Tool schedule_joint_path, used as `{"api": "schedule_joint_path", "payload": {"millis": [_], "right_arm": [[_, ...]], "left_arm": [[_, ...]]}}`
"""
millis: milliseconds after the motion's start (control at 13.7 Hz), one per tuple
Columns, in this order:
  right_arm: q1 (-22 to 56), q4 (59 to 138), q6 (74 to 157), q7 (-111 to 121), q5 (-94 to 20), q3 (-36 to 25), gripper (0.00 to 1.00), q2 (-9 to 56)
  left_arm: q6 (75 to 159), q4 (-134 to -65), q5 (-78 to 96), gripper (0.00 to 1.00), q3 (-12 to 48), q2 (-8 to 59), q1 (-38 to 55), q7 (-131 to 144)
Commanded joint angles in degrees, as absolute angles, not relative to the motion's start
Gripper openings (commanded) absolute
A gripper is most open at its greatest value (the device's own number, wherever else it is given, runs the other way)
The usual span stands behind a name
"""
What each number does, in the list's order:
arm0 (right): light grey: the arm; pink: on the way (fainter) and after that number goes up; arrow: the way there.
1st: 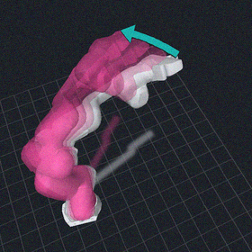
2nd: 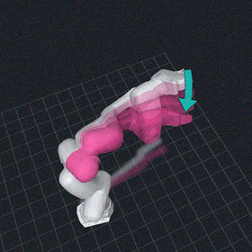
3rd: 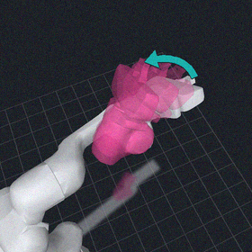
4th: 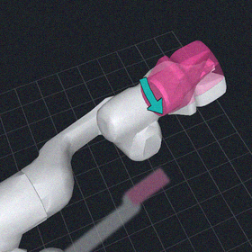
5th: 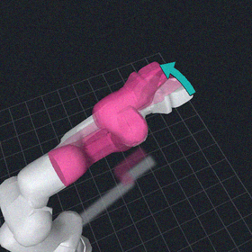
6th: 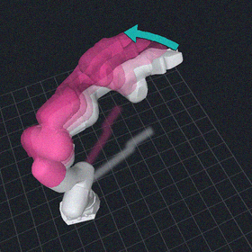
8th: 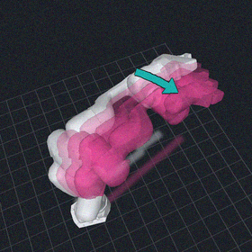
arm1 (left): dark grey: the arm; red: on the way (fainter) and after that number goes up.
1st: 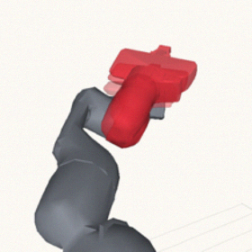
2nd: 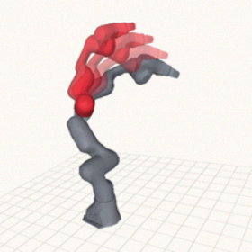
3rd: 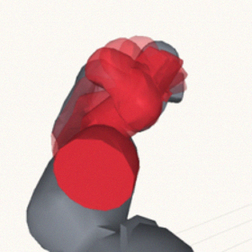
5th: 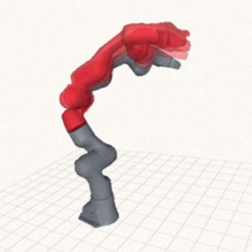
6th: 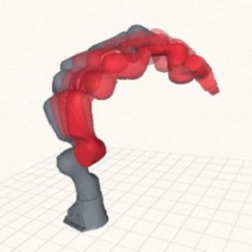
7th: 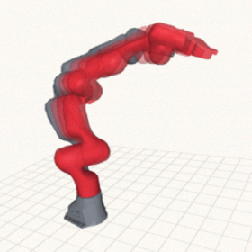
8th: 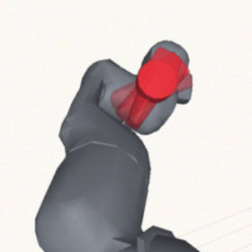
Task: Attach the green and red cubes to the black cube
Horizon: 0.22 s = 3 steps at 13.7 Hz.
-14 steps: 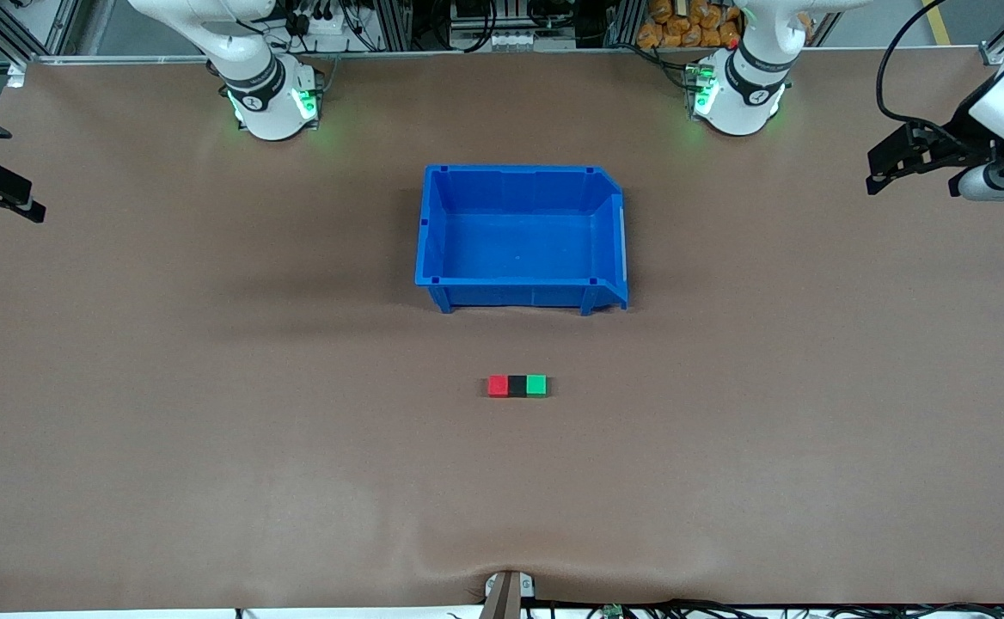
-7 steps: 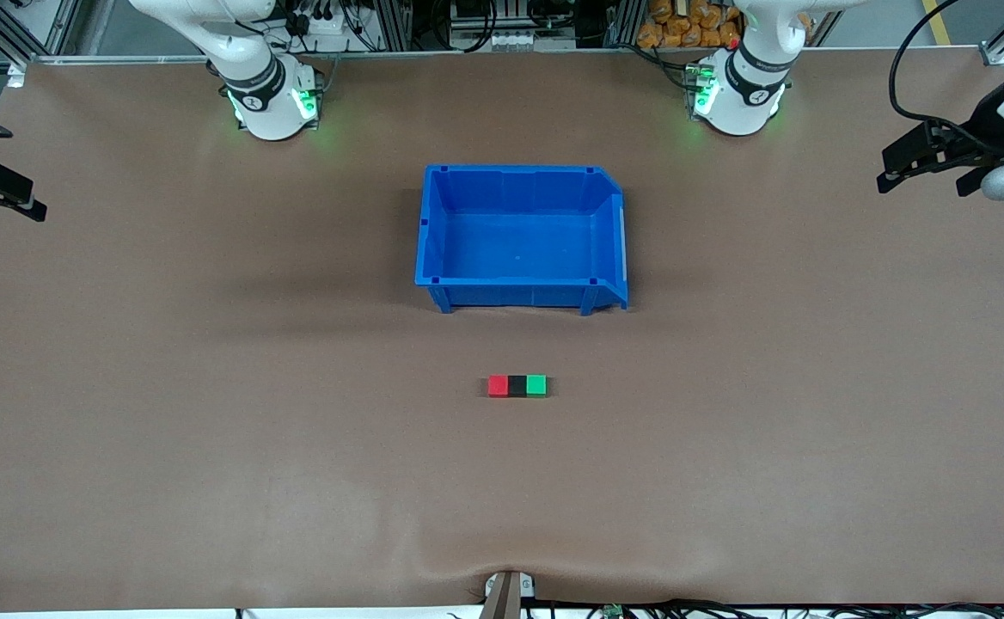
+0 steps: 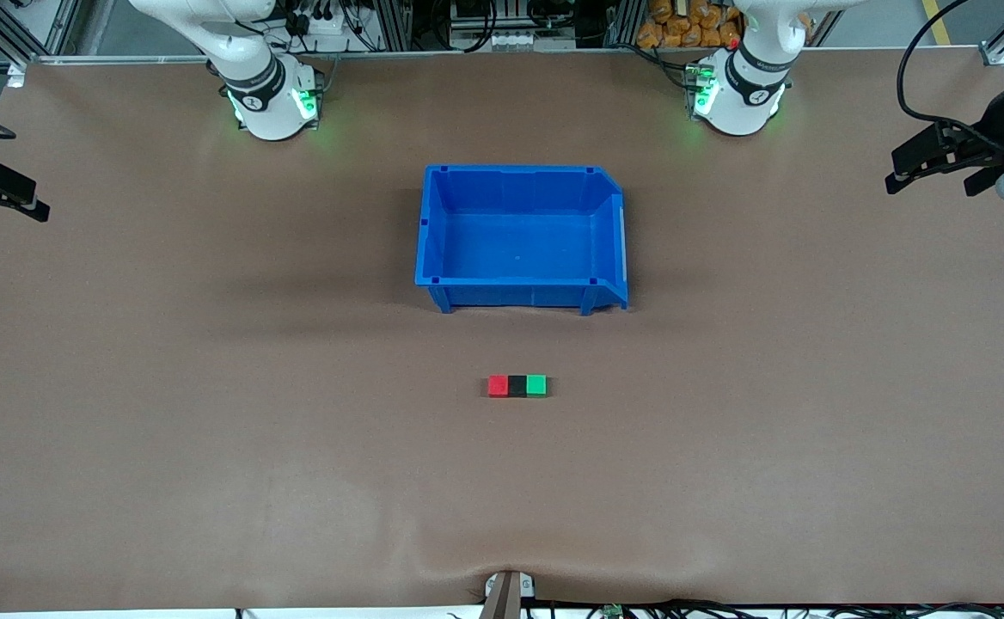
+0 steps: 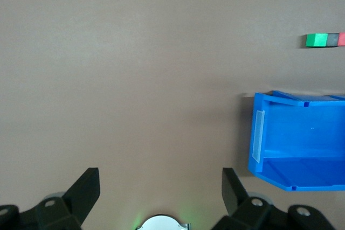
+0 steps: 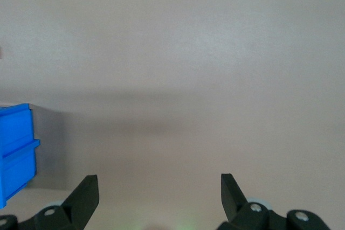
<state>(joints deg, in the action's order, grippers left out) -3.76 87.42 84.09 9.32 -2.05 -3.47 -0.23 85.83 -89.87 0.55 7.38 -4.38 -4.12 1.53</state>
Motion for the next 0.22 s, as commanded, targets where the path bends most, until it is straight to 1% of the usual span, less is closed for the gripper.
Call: {"api": "schedule_joint_path", "payload": {"millis": [0, 146], "right_arm": [[-4.7, 88.8, 84.2, 9.5, -1.1, -2.5, 1.0, -1.6], [-4.8, 88.8, 84.1, 9.8, -1.1, -2.5, 1.0, -1.6]], "left_arm": [[85.4, -89.1, -1.5, 1.0, 8.0, -4.6, -4.3, 0.6], [85.4, -89.0, -1.5, 1.0, 8.1, -4.2, -4.3, 1.0]]}}
